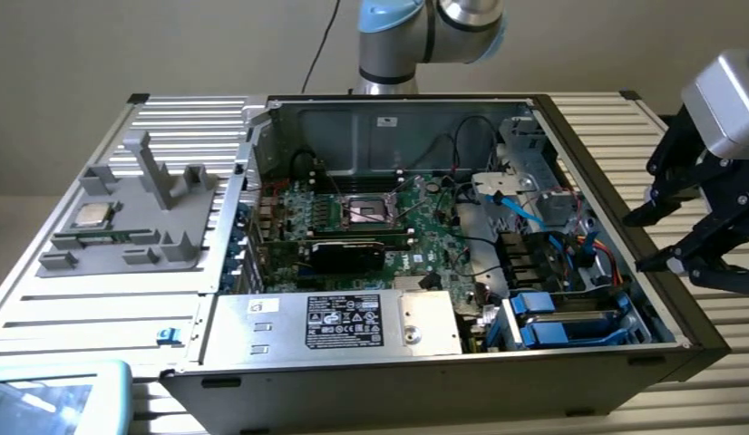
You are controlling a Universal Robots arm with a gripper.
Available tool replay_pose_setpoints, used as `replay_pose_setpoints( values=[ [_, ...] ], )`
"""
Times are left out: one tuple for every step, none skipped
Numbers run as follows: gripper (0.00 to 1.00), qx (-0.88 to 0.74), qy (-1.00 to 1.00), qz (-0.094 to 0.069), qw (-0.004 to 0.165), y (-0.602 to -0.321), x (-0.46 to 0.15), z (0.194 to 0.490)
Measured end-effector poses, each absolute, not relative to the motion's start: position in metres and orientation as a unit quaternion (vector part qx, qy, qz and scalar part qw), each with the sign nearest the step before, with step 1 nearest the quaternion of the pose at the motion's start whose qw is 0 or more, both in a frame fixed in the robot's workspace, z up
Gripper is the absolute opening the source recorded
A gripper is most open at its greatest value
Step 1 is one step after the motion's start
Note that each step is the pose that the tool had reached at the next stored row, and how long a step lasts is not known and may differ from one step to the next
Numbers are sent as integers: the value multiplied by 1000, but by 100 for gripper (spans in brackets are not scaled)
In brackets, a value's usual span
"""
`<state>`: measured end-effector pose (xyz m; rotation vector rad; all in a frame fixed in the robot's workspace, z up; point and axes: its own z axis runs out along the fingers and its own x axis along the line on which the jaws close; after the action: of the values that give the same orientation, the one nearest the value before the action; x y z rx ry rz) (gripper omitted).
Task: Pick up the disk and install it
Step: 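Insert the first disk wire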
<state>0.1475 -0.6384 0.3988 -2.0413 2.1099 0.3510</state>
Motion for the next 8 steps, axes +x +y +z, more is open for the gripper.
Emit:
replay_pose_setpoints(
  values=[
    [44, -689, 709, 118, 92, -639, 147, 399],
    [44, -691, 707, 119, 92, -641, 147, 398],
    [44, -693, 706, 119, 92, -642, 148, 398],
    [44, -694, 704, 119, 91, -643, 147, 398],
    [44, -696, 702, 119, 91, -645, 147, 397],
    [44, -698, 700, 120, 91, -646, 147, 396],
    [44, -700, 698, 120, 90, -647, 147, 395],
    [44, -702, 696, 121, 90, -648, 147, 394]
  ],
)
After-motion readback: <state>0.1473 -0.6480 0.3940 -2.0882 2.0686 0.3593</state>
